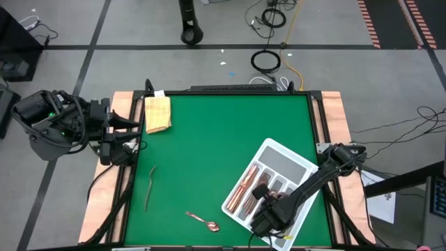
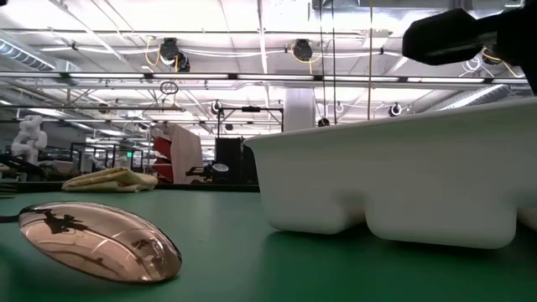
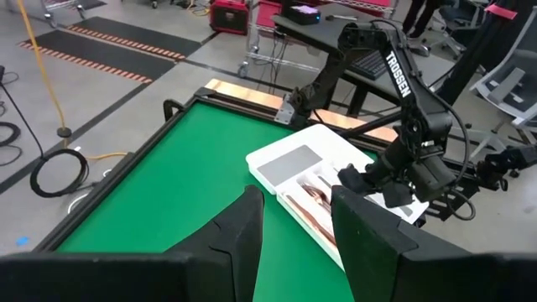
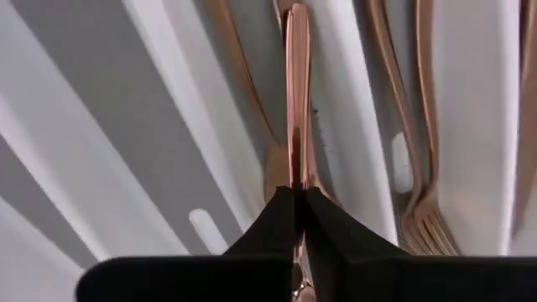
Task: Sort silverware
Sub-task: Put the gold spoon into the white cutlery tray
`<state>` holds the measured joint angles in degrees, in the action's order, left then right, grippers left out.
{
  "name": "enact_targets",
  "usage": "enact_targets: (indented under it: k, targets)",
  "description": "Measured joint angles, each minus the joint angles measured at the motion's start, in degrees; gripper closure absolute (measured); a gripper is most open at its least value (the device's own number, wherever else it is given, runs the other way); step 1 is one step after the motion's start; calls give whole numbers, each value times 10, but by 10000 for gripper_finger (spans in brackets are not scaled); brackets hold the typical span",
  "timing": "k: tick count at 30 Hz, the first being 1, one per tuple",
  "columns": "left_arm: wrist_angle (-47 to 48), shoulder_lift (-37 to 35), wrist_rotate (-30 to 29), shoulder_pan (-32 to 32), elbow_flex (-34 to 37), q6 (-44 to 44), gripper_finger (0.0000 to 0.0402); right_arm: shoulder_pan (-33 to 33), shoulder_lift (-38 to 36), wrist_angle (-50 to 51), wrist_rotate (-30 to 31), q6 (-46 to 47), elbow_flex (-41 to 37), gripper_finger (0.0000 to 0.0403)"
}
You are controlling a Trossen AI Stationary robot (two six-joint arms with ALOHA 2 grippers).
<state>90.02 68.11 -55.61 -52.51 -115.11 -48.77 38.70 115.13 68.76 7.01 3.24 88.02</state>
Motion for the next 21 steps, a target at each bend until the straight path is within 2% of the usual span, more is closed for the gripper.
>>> enact_targets:
  k: [5, 10, 13, 16, 21]
  targets:
    - [0, 0, 0, 0, 0, -1, 256, -4, 0, -3, -41, 17, -1, 363]
    - [0, 0, 0, 0, 0, -2, 256, -5, 0, -2, -39, 26, -1, 313]
    - [0, 0, 1, 0, 0, -12, 256, -8, 0, -2, -39, 62, -1, 292]
    - [-1, 5, 28, 1, 3, -21, 256, -13, -3, -2, -42, 102, 4, 278]
    - [0, 33, 104, 24, 48, -44, 256, -29, -15, 4, -32, 139, 69, 265]
